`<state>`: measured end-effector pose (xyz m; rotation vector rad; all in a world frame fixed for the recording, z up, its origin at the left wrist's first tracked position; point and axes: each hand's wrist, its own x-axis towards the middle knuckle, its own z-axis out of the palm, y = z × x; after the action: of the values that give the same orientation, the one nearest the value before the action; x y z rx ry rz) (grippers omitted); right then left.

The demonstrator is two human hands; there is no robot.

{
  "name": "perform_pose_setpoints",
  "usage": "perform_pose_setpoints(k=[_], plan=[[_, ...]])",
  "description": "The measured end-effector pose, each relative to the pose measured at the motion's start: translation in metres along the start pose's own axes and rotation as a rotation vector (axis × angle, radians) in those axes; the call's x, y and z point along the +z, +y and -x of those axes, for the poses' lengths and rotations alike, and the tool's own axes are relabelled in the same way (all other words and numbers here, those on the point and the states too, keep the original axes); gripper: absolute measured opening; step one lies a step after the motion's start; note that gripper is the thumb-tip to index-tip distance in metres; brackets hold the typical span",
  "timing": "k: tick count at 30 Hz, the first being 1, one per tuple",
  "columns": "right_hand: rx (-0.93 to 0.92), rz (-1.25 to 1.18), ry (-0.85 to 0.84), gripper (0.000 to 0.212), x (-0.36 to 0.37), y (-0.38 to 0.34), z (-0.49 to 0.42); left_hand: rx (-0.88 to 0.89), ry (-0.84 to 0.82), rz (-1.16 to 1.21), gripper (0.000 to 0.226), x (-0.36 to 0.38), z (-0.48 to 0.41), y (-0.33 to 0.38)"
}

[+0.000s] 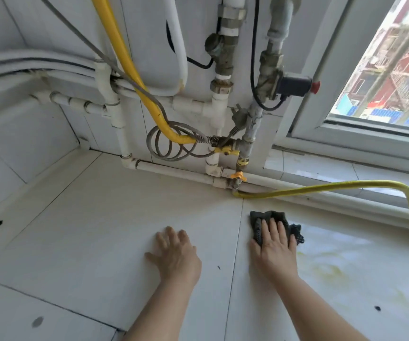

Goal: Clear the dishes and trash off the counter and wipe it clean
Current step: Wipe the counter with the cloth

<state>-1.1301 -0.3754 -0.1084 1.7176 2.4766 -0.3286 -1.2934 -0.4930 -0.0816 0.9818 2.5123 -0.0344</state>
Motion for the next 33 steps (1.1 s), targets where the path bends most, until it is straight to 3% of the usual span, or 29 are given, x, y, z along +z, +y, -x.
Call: perform_pose_setpoints(k=[5,9,12,15,19,22,25,29,33], plan=[[0.114,-0.035,-0.009,0.067,-0.002,-0.009,-0.006,0.020,-0.002,-0.043,0.056,0.004,-0.002,0.000],[-0.039,-0.038,-0.009,0.073,0.001,-0.058,-0.017,0.025,-0.005,-0.031,0.061,-0.001,-0.015,0.008],[-0.207,0.002,-0.020,0.098,0.003,-0.084,-0.023,0.004,-0.020,-0.018,0.062,-0.003,-0.025,0.015],[-0.277,0.009,-0.017,0.092,0.003,-0.079,-0.031,-0.002,-0.025,-0.024,0.062,-0.005,-0.027,0.016],[-0.145,0.016,0.005,0.064,-0.006,-0.033,-0.044,0.002,-0.020,-0.055,0.061,-0.003,-0.025,0.015],[-0.145,0.023,0.004,0.067,-0.011,-0.018,-0.050,-0.003,-0.024,-0.041,0.060,-0.004,-0.027,0.014],[-0.177,0.016,0.019,0.092,-0.009,-0.013,-0.052,-0.009,-0.036,-0.020,0.059,-0.006,-0.027,0.014],[-0.036,-0.009,0.052,0.064,-0.016,0.038,-0.059,-0.028,-0.026,-0.010,0.058,-0.004,-0.027,0.015],[0.105,-0.027,0.051,0.061,-0.026,0.086,-0.053,-0.046,-0.029,0.002,0.058,-0.003,-0.029,0.017]])
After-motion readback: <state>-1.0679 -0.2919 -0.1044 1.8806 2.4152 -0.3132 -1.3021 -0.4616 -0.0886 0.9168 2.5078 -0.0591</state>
